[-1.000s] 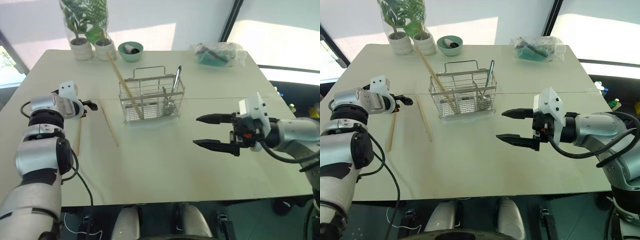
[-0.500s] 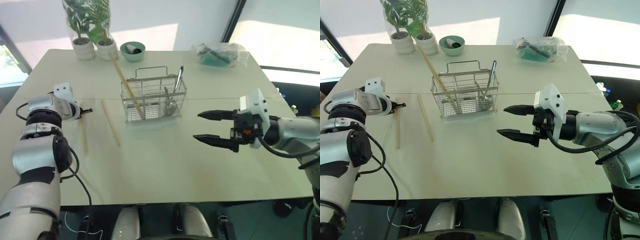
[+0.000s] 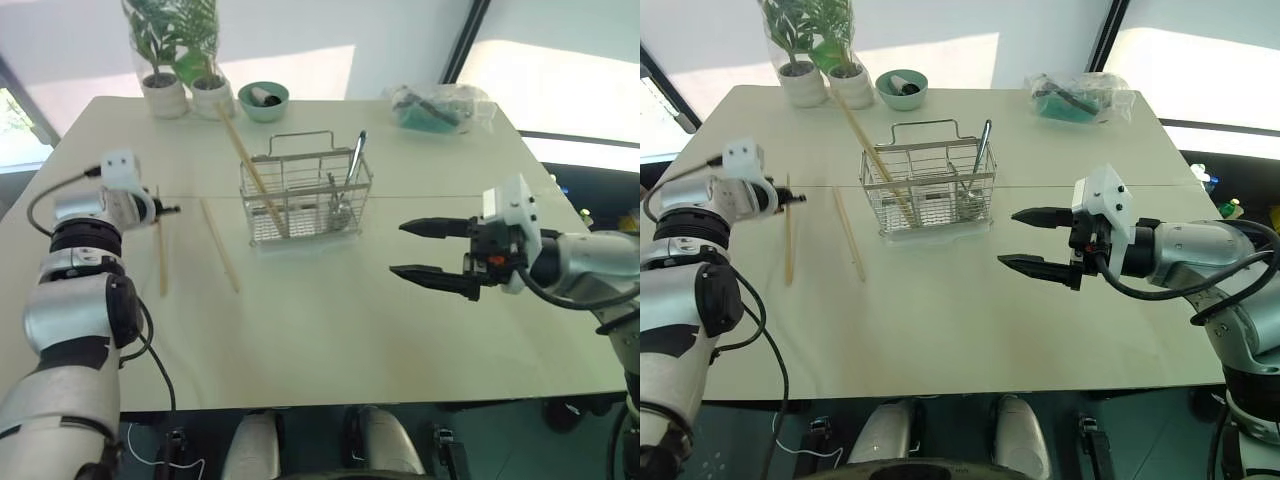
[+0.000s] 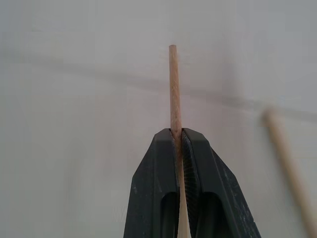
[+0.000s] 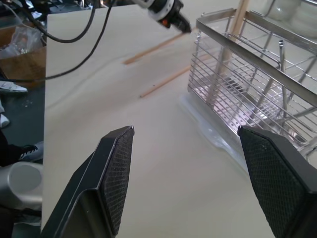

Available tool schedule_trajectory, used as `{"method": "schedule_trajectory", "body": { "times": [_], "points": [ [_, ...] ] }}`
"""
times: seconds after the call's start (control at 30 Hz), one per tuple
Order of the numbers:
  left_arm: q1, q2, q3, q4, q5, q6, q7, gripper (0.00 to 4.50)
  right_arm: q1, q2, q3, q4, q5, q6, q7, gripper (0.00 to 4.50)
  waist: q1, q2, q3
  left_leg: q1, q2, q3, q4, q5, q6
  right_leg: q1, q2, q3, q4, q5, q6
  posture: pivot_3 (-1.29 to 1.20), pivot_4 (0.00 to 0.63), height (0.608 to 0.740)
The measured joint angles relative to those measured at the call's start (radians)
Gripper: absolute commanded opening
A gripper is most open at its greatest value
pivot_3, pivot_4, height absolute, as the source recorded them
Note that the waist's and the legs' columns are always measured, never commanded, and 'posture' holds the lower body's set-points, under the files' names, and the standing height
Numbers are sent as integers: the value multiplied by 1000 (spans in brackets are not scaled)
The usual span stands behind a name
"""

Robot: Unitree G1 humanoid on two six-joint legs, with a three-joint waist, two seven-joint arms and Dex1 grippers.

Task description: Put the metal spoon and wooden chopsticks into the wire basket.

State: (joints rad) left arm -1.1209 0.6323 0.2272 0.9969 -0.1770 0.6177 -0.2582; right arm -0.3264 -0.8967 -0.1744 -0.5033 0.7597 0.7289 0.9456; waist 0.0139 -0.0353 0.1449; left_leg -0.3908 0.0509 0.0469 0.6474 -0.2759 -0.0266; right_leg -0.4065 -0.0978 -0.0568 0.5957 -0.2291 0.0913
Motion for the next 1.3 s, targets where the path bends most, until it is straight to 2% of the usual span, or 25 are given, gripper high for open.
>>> {"method": "schedule_trajectory", "body": {
  "times": [0.1, 0.23, 0.47, 0.63, 0.83, 1.03, 1.2, 1.3],
  "points": [
    [7, 8, 76, -207, -87, -59, -77, 22, 0, -5, -6, 3, 2, 4, -7, 3483, -1, 0, 0, 0, 0, 1, 0, 0, 0, 0, -1, 0, 0, 0, 0, 0, 150, 717],
    [-37, -12, 196, -421, -262, -12, -137, 22, 11, -5, -14, -4, 9, 9, -18, 3483, 1, 0, 0, 0, 0, 0, 0, 0, 0, 1, -1, 0, 0, 0, 0, 0, 150, 717],
    [-151, -137, 208, -667, -446, 36, -171, 22, 26, -4, -17, -23, 12, 11, -41, 3483, 0, 1, 0, 7, -1, 0, 1, 0, 0, 9, -1, 0, -1, 0, 0, 0, 150, 717],
    [-112, -234, 123, -691, -442, 35, -181, 22, 37, 14, -20, -46, 22, 14, -83, 3483, -2, 2, 1, 9, -1, 0, 1, 0, 0, 10, 0, 0, -1, -2, -2, 0, 150, 717],
    [20, -269, 4, -707, -347, -81, -211, 22, 75, 15, -69, -83, 52, 30, -134, 3483, 0, 3, 2, 8, -1, -1, -1, 0, 0, 9, 1, 0, 0, 0, 1, 0, 150, 717],
    [77, -309, -8, -713, -323, -163, -213, 22, 92, 15, -89, -96, 78, 38, -169, 3483, 1, 3, 1, 6, -1, -1, 1, 0, 0, 9, 0, 0, -3, -2, -3, 0, 150, 717],
    [217, -377, -18, -703, -297, -201, -187, 22, 91, 15, -107, -100, 102, 51, -202, 3483, 1, 3, 2, 5, -1, -2, 1, 0, 0, 8, 0, 0, -2, -2, -3, 0, 150, 717],
    [224, -381, -15, -712, -294, -204, -174, 1109, 87, 15, -109, -100, 120, 58, -216, 3483, 0, 3, 2, 4, -1, -2, 1, 0, 1, 7, 1, 0, -2, -2, -3, 0, 150, 717]
  ]
}}
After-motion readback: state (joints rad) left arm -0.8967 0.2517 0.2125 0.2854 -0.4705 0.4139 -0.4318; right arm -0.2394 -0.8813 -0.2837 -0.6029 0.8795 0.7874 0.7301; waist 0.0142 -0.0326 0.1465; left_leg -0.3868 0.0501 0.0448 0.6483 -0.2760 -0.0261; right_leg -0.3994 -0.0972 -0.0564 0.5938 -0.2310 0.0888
